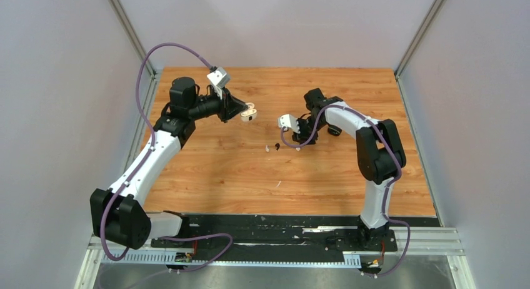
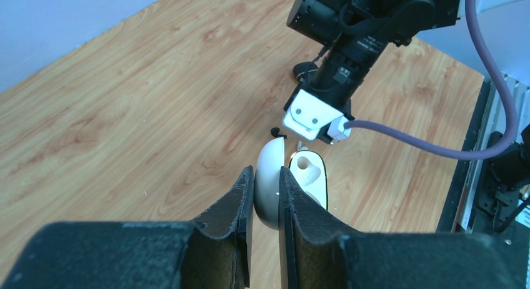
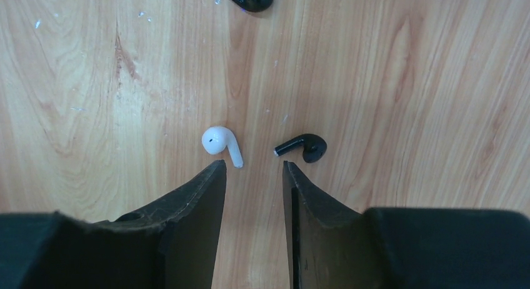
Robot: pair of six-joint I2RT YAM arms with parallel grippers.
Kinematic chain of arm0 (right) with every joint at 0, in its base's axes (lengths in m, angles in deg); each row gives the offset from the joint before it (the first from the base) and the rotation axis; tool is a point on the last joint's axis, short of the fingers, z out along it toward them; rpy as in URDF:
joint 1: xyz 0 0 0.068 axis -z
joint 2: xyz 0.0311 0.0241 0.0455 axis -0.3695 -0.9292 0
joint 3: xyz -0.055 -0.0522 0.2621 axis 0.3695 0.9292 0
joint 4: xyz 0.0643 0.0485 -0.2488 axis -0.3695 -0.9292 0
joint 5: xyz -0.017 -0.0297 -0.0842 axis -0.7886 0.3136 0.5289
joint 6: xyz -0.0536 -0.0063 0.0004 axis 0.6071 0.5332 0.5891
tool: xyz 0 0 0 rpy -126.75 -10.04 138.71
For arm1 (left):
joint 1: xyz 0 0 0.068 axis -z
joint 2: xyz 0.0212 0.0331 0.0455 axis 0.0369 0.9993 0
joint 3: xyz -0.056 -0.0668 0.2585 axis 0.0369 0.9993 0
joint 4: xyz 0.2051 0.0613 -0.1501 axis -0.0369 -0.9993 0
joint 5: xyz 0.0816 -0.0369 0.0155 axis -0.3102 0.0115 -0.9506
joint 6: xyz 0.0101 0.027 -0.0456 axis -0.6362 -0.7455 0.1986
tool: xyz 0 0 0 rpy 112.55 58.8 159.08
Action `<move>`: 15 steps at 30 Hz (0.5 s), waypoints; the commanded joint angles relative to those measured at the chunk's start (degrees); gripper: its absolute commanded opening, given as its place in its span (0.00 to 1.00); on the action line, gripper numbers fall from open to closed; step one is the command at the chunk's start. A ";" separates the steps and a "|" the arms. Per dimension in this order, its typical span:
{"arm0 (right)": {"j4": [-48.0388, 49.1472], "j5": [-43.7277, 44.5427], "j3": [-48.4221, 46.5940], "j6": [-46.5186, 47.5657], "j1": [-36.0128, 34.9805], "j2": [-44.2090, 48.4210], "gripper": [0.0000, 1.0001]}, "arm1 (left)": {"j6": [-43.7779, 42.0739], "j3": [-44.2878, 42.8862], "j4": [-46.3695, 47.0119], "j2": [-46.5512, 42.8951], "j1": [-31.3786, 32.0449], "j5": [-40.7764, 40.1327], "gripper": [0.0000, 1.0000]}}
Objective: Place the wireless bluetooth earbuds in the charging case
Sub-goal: Adjust the earbud at the center of the board.
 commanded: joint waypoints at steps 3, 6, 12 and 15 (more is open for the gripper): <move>5.35 2.88 2.10 2.87 -0.75 -0.18 0.41 | 0.69 0.26 2.31 -2.72 -0.69 -0.35 0.00; 6.84 3.09 4.13 2.85 -0.98 0.68 0.44 | 0.91 0.21 2.73 -2.53 -0.69 -0.29 0.00; 10.40 4.57 6.10 -0.66 -2.02 1.05 0.45 | 1.67 -0.01 3.68 -1.67 -0.69 -0.18 0.00; 11.10 5.75 5.15 -3.64 -2.53 0.27 0.45 | 1.69 -0.03 3.67 -1.51 -0.69 -0.09 0.00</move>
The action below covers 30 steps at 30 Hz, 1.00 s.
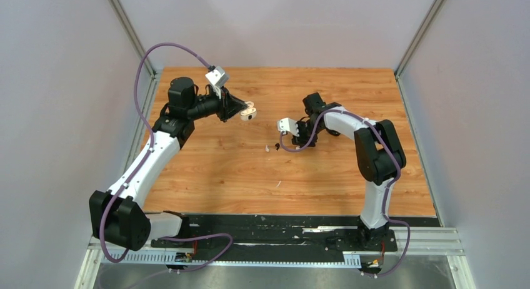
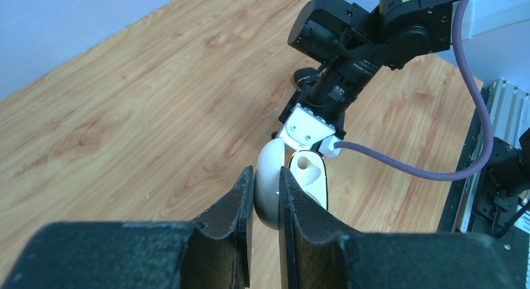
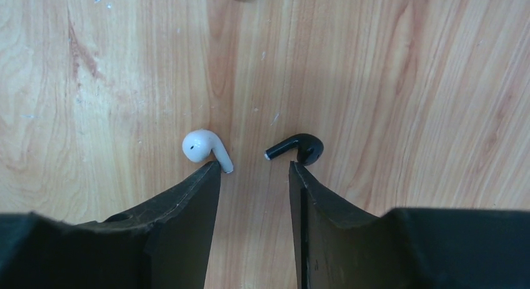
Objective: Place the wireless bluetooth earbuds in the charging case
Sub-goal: Adjust the earbud at the center of the board.
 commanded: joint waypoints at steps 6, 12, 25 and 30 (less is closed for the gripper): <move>3.43 2.45 -0.42 -8.33 -2.16 0.14 0.44 | 0.99 0.05 2.74 -0.68 -0.32 0.36 0.00; 3.38 2.62 1.88 -11.14 -3.69 2.32 0.44 | 1.03 0.40 3.12 -0.49 -0.32 0.21 0.00; 2.11 5.08 3.73 -13.36 -4.51 4.32 0.45 | 1.97 0.45 4.94 0.62 -0.32 0.50 0.00; 1.79 5.15 6.32 -12.03 -4.96 6.07 0.45 | 2.22 0.52 5.33 1.00 -0.37 0.68 0.00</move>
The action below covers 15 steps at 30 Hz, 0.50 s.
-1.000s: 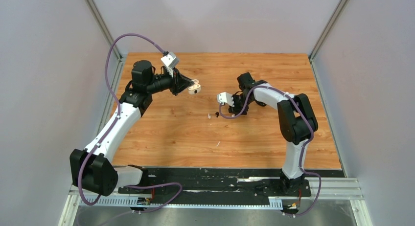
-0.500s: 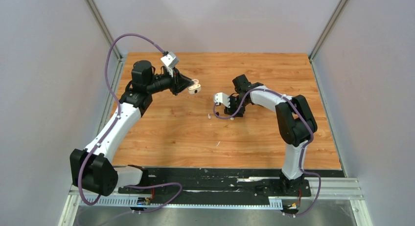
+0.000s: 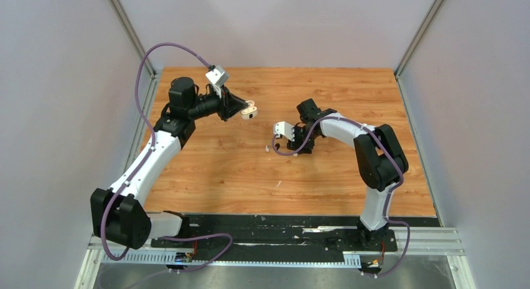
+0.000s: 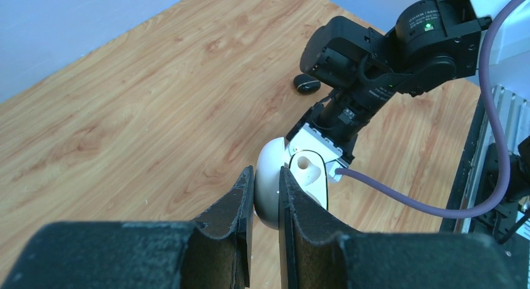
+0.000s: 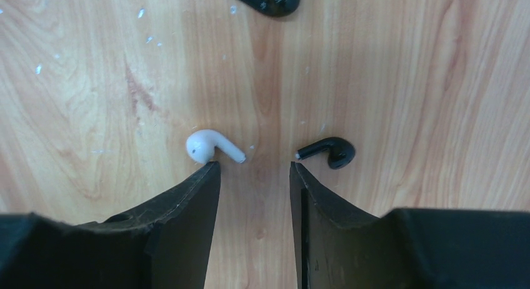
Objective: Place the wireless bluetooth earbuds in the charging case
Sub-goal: Adjust the earbud at the center of the board.
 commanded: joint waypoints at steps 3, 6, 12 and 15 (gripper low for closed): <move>-1.48 -0.57 2.47 -0.14 -0.59 3.49 0.45 | 1.51 -0.02 3.63 0.71 -0.32 0.81 0.00; -2.27 -1.86 1.80 -0.20 -1.02 3.69 0.44 | 1.82 -0.22 3.78 0.96 -0.34 0.76 0.00; -5.83 -6.12 0.37 0.00 -1.88 2.94 0.35 | 1.92 -0.09 3.66 0.85 -0.34 0.80 0.00; -7.27 -7.13 0.30 0.82 -2.17 2.18 0.35 | 1.93 0.06 3.70 0.59 -0.33 0.80 0.00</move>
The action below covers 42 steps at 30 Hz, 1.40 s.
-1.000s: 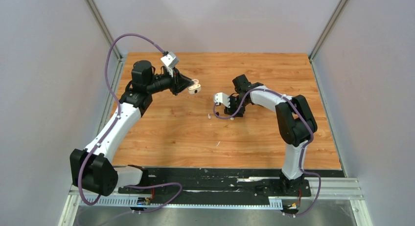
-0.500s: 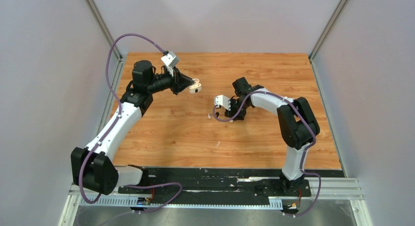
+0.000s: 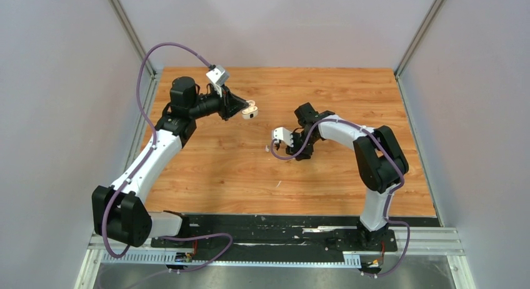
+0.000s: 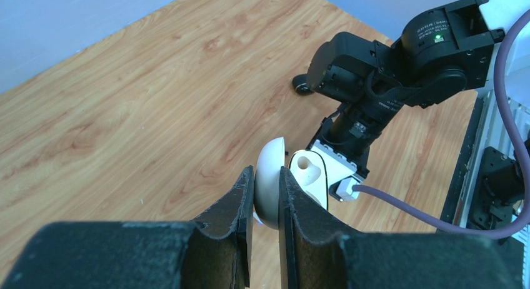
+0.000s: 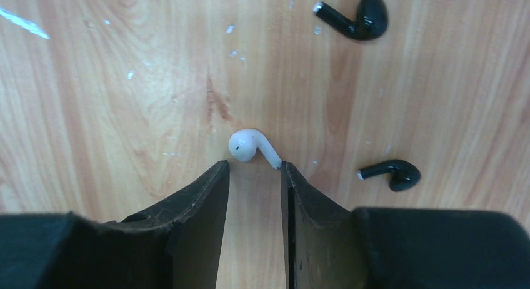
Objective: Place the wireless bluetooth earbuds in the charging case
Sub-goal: Adjust the earbud at the center of the board.
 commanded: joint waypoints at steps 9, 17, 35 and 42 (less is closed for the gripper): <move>-7.39 -5.38 -2.26 1.41 -0.67 -0.48 0.37 | 0.61 1.01 2.71 -1.49 -0.32 0.63 0.00; -8.51 -7.60 -0.11 -0.71 -1.57 2.21 0.38 | 0.80 1.59 3.03 -1.67 -0.35 0.99 0.00; -8.87 -10.89 -5.77 -0.39 0.12 4.84 0.37 | -1.67 0.78 -2.08 -3.00 -0.60 1.26 0.00; -7.30 -11.72 -9.80 3.11 -0.43 0.20 0.35 | 0.37 0.42 -1.28 -3.48 -1.20 0.23 0.00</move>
